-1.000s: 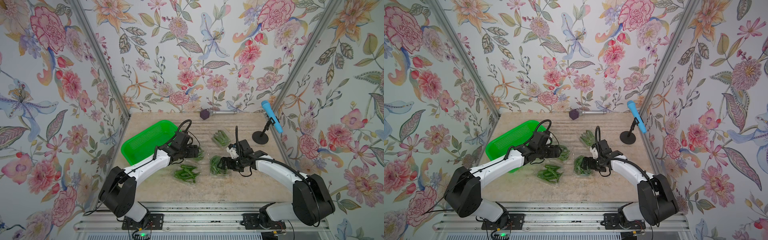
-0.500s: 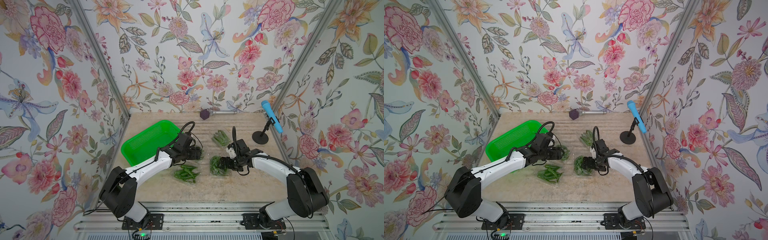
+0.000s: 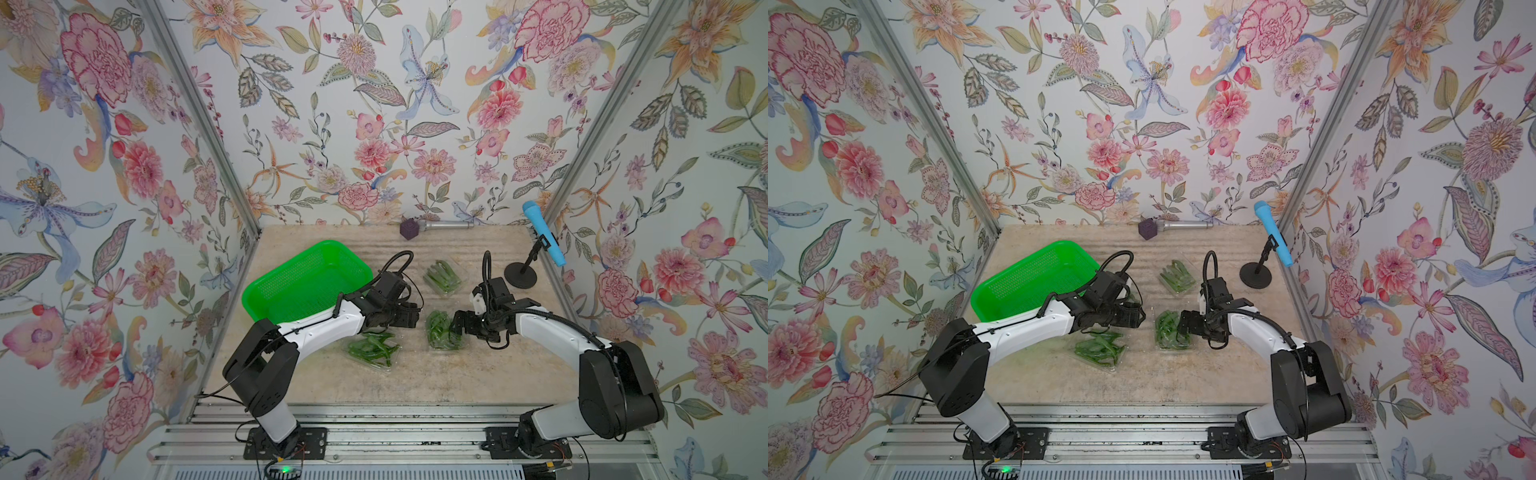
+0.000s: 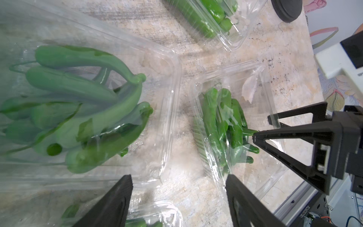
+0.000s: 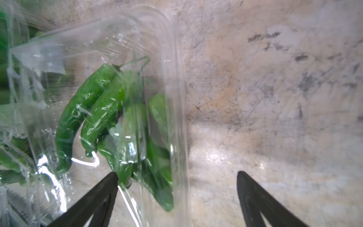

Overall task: Take small green peppers out of containers
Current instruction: Move the packing box to the center of the board.

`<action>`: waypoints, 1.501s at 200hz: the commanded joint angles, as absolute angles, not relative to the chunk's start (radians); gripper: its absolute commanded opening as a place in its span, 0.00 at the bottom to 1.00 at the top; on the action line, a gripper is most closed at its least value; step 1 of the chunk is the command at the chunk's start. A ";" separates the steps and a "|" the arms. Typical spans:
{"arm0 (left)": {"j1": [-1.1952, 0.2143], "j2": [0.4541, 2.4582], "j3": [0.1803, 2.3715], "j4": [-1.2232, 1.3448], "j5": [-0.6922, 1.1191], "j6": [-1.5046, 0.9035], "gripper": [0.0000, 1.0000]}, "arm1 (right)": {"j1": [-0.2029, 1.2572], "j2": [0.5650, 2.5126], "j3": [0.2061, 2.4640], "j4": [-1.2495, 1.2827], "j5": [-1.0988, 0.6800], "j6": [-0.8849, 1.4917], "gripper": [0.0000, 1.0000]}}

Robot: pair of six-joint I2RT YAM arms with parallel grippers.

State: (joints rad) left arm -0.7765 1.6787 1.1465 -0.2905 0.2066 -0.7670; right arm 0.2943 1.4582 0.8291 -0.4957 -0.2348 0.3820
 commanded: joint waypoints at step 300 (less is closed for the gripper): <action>-0.833 1.952 1.253 -0.043 0.360 -0.875 0.50 | 0.103 1.364 0.847 -0.582 -0.316 0.322 0.99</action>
State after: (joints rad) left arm -0.8207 1.9102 1.2381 -0.0856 0.3389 -0.8379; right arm 0.1085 1.3949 0.8322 -0.5694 -0.2836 0.3214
